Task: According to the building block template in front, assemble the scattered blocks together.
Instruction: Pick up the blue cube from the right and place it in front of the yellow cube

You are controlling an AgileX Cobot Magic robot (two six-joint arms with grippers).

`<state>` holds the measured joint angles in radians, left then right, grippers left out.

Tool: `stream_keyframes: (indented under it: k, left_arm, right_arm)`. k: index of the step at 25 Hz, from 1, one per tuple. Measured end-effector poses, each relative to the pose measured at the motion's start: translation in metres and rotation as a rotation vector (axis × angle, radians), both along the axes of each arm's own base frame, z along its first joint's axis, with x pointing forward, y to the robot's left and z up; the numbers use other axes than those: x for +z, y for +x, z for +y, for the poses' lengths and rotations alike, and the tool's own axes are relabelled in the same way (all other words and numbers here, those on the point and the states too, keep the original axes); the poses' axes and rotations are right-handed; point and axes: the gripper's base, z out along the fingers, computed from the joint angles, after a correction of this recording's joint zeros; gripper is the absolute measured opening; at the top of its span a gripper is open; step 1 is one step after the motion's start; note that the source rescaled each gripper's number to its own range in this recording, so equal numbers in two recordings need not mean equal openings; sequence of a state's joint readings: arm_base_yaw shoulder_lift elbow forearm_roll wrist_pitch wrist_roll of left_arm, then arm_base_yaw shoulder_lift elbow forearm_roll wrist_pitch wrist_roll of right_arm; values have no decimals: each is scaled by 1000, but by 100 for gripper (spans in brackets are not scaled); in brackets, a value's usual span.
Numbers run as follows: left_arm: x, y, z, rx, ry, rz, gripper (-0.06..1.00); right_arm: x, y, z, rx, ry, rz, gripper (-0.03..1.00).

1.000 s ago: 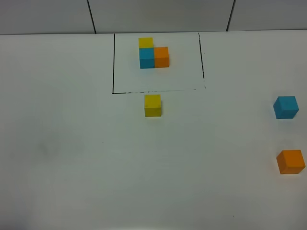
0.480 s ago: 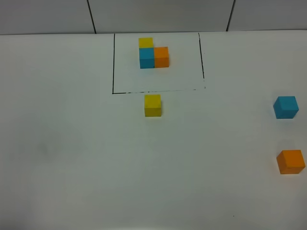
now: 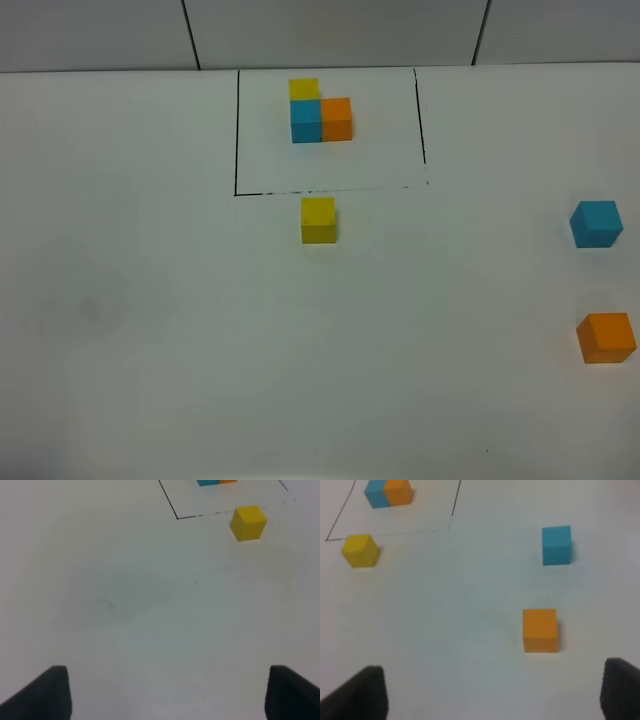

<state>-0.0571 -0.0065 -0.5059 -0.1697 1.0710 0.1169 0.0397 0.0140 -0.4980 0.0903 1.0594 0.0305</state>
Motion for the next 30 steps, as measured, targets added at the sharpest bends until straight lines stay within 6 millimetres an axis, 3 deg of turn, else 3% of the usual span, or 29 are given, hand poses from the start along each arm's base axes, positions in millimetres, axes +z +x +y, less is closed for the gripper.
stream_keyframes:
  k: [30]
  left_arm:
    - [-1, 2, 4, 81, -39, 21, 66]
  right_arm:
    - [0, 0, 0, 2, 4, 0, 74]
